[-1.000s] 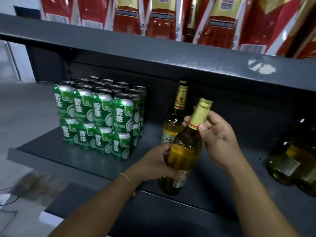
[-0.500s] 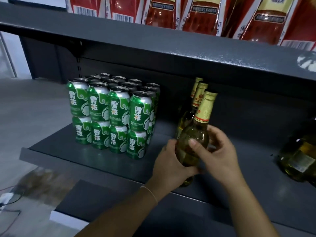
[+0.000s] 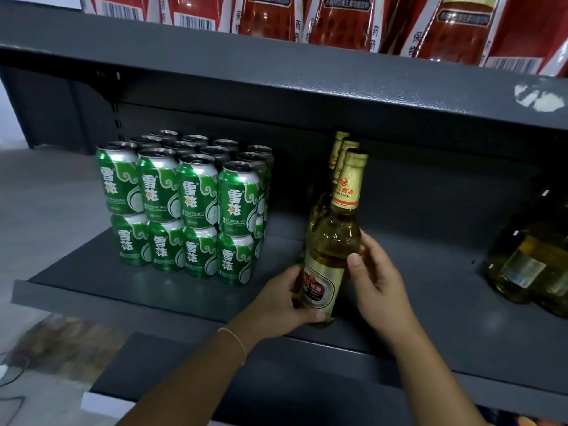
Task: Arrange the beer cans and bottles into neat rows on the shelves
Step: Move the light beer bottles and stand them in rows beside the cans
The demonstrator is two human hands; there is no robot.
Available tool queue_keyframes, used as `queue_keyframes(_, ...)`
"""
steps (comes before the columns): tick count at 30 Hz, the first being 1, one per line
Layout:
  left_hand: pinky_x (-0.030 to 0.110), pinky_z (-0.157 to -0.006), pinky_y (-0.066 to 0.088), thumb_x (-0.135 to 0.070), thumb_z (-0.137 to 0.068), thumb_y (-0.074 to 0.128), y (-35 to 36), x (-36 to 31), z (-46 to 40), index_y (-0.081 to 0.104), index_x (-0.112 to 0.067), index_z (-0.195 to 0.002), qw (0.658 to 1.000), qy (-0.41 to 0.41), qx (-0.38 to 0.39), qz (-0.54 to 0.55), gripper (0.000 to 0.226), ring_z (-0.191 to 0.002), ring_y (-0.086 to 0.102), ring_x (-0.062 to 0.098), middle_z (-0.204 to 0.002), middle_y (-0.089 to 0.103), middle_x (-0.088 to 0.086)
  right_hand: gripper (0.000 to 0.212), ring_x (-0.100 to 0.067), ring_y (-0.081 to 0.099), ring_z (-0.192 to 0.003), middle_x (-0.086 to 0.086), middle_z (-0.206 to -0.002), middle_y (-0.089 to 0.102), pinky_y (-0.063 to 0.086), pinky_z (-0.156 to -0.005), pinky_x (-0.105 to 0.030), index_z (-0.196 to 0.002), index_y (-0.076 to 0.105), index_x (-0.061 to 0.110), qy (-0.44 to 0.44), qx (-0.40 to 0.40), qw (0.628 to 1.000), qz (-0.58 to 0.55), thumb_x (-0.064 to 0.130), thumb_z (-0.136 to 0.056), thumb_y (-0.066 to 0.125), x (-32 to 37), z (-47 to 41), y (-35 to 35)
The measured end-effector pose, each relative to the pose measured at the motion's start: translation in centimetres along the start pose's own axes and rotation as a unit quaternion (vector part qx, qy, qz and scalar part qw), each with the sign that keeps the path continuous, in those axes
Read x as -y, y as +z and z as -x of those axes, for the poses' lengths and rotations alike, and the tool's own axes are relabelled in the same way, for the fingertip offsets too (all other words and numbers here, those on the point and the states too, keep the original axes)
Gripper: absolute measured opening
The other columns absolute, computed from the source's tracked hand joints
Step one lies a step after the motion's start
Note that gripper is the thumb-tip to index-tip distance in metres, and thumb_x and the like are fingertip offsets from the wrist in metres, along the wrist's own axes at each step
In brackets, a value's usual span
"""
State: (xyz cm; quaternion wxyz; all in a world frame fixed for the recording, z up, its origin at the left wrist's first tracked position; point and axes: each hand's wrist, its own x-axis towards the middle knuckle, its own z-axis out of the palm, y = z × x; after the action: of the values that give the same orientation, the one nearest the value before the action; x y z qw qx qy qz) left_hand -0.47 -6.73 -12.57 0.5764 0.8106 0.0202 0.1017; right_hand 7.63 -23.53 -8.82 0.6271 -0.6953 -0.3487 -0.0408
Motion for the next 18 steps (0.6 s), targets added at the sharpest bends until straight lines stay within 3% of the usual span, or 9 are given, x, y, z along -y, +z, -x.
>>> queue_keyframes(2,0.032,-0.097,0.052,-0.025,-0.065,0.088,0.2,-0.2,0.2,0.053,-0.031,-0.125,1.0,0.006,-0.018,-0.024,0.07,-0.105,0.064,-0.002,-0.116,0.068,-0.015,0.049,-0.01,0.061,-0.115,0.007,-0.122,0.066,0.049,-0.098,-0.035,-0.136,0.054,0.022,0.007,-0.034,0.999,-0.005,0.049,-0.095,0.051,-0.7,0.7,0.3)
queue_keyframes(4,0.029,-0.093,0.054,-0.03,-0.061,0.09,0.4,-0.4,0.3,0.056,-0.034,-0.119,0.998,0.017,-0.041,-0.047,0.067,-0.101,0.064,-0.003,-0.111,0.069,-0.016,0.044,-0.014,0.066,-0.106,0.006,-0.11,0.071,0.053,-0.095,-0.04,-0.129,0.058,0.018,0.034,-0.046,0.998,-0.035,0.039,-0.09,0.056,-1.5,1.5,0.5)
queue_keyframes(6,0.031,-0.089,0.056,-0.04,-0.055,0.091,0.6,-0.4,0.3,0.058,-0.037,-0.113,0.995,0.023,-0.067,-0.067,0.067,-0.098,0.065,0.0,-0.108,0.069,-0.014,0.039,-0.017,0.066,-0.108,0.005,-0.112,0.072,0.054,-0.096,-0.034,-0.123,0.06,0.019,0.056,-0.022,0.997,-0.052,0.03,-0.086,0.06,-2.2,2.2,0.6)
queue_keyframes(10,0.029,-0.086,0.056,-0.054,-0.043,0.091,0.8,0.0,0.1,0.057,-0.039,-0.111,0.989,0.023,-0.102,-0.102,0.077,-0.098,0.062,0.0,-0.107,0.065,-0.014,0.048,-0.015,0.065,-0.114,-0.001,-0.122,0.069,0.051,-0.095,-0.024,-0.13,0.057,0.013,0.075,0.009,0.994,-0.084,0.018,-0.082,0.064,-3.1,3.0,0.8)
queue_keyframes(14,0.029,-0.089,0.055,-0.041,-0.044,0.095,0.4,0.0,0.0,0.052,-0.032,-0.116,0.993,-0.003,-0.081,-0.085,0.085,-0.1,0.063,-0.001,-0.108,0.066,-0.015,0.046,-0.011,0.064,-0.114,-0.004,-0.125,0.067,0.049,-0.095,-0.02,-0.134,0.054,0.012,0.071,0.011,0.994,-0.079,0.008,-0.089,0.061,-3.4,2.6,0.9)
queue_keyframes(18,0.027,-0.09,0.055,-0.034,-0.05,0.095,0.3,-0.1,0.1,0.046,-0.033,-0.12,0.994,-0.006,-0.062,-0.091,0.085,-0.099,0.063,-0.004,-0.109,0.067,-0.016,0.048,-0.014,0.064,-0.115,-0.003,-0.124,0.068,0.05,-0.095,-0.021,-0.134,0.055,0.011,0.067,0.007,0.995,-0.075,0.017,-0.086,0.061,-3.7,2.8,0.9)
